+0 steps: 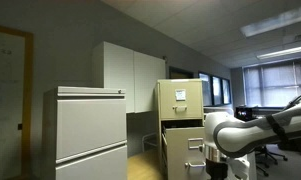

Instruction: Close the bottom drawer

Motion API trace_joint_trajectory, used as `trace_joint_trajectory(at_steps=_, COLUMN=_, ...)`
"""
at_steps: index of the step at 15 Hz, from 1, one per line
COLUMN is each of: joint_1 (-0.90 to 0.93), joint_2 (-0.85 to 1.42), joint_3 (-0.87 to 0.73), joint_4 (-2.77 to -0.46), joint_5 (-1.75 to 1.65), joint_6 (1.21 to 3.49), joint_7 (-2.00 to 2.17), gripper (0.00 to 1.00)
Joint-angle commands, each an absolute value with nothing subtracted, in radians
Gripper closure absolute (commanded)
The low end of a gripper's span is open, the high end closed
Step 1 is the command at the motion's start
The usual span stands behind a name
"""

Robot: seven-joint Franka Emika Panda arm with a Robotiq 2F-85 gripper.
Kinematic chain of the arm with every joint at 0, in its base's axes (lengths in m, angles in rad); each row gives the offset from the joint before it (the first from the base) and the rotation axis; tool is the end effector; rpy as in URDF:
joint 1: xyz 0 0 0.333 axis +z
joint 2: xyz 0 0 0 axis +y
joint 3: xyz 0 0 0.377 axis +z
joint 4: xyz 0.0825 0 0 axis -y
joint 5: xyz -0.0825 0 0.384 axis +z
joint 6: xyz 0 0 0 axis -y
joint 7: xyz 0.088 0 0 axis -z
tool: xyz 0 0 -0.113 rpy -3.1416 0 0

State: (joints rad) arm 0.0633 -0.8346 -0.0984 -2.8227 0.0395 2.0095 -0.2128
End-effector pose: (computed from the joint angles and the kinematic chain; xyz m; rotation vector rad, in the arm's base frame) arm 0.2512 -0.0071 0.4553 -3.0210 -0.2921 -0.0455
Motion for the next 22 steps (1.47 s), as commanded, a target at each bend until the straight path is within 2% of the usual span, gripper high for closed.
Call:
trace_joint_trajectory(at_steps=1, joint_1=0.058, joint_2=-0.832, joint_3=-0.093, joint_4=-2.826, joint_5=0.044, joint_6=2.002, joint_7=-0.216, gripper=0.0)
trace_joint_trajectory(at_steps=12, joint_1=0.047, joint_2=-0.801, joint_3=-0.09, joint_4=-2.803, joint_5=0.036, joint_6=1.995, joint_7=-0.205, gripper=0.0)
trace_joint_trajectory(at_steps=17, joint_1=0.019, joint_2=-0.786, joint_3=-0.047, joint_4=-2.743, joint_5=-0.007, joint_6=2.065, joint_7=-0.157, gripper=0.0)
trace_joint_trajectory(at_steps=18, joint_1=0.013, joint_2=-0.776, joint_3=-0.028, joint_4=-2.73, joint_5=-0.027, joint_6=2.098, joint_7=-0.142, gripper=0.08)
trace_joint_trajectory(at_steps=19, joint_1=0.006, joint_2=-0.761, joint_3=-0.008, joint_4=-2.721, joint_5=-0.053, joint_6=2.135, joint_7=-0.128, gripper=0.25)
trace_joint_trajectory(at_steps=22, joint_1=-0.039, joint_2=-0.7, joint_3=0.063, joint_4=-2.699, joint_5=-0.169, joint_6=2.257, joint_7=-0.056, gripper=0.49)
